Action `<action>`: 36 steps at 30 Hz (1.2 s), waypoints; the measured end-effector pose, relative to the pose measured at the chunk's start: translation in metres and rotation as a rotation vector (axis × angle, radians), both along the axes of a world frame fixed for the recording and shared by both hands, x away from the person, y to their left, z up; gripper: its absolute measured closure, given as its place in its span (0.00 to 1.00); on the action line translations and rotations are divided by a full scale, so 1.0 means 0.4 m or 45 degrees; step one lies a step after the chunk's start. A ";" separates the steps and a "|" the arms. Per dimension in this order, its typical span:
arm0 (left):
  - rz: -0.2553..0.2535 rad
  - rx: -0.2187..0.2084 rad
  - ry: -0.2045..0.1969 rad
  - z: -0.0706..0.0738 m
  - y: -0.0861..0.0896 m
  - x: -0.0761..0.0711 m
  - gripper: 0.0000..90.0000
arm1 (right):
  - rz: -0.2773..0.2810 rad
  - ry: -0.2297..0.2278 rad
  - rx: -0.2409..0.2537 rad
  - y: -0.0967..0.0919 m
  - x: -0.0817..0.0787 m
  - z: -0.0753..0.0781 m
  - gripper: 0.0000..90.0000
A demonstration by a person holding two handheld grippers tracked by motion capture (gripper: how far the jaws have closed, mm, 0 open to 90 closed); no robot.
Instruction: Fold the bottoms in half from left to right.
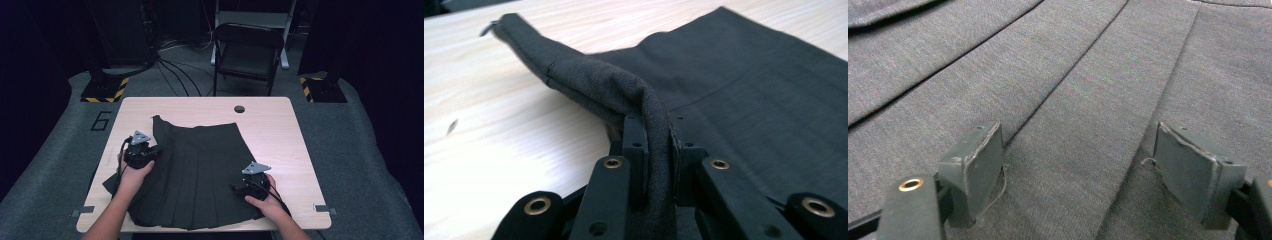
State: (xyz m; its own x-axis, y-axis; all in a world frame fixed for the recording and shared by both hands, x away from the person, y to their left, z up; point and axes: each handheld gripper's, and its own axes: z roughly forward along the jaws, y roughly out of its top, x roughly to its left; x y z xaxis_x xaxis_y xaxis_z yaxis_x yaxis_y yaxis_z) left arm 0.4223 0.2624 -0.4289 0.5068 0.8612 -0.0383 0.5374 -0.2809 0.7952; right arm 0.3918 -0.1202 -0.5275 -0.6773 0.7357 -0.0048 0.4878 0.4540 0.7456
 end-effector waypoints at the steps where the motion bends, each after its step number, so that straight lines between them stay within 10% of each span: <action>1: -0.028 -0.003 0.004 0.006 -0.023 0.002 0.90 | 0.000 -0.002 0.001 0.000 0.000 0.000 0.22; 12: -0.146 0.017 0.001 0.008 -0.132 0.003 0.90 | 0.000 -0.001 0.000 0.000 0.000 0.000 0.22; 36: -0.298 0.014 0.182 -0.172 -0.285 0.019 0.88 | 0.002 -0.002 0.000 0.000 0.000 0.000 0.22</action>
State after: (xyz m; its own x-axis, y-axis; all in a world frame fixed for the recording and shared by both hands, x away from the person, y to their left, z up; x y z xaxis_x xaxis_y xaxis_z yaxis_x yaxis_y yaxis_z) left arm 0.4298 0.1483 -0.4978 0.6824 0.7219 -0.1149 0.5631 -0.4189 0.7123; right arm 0.3920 -0.1204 -0.5275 -0.6785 0.7345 -0.0058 0.4862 0.4551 0.7460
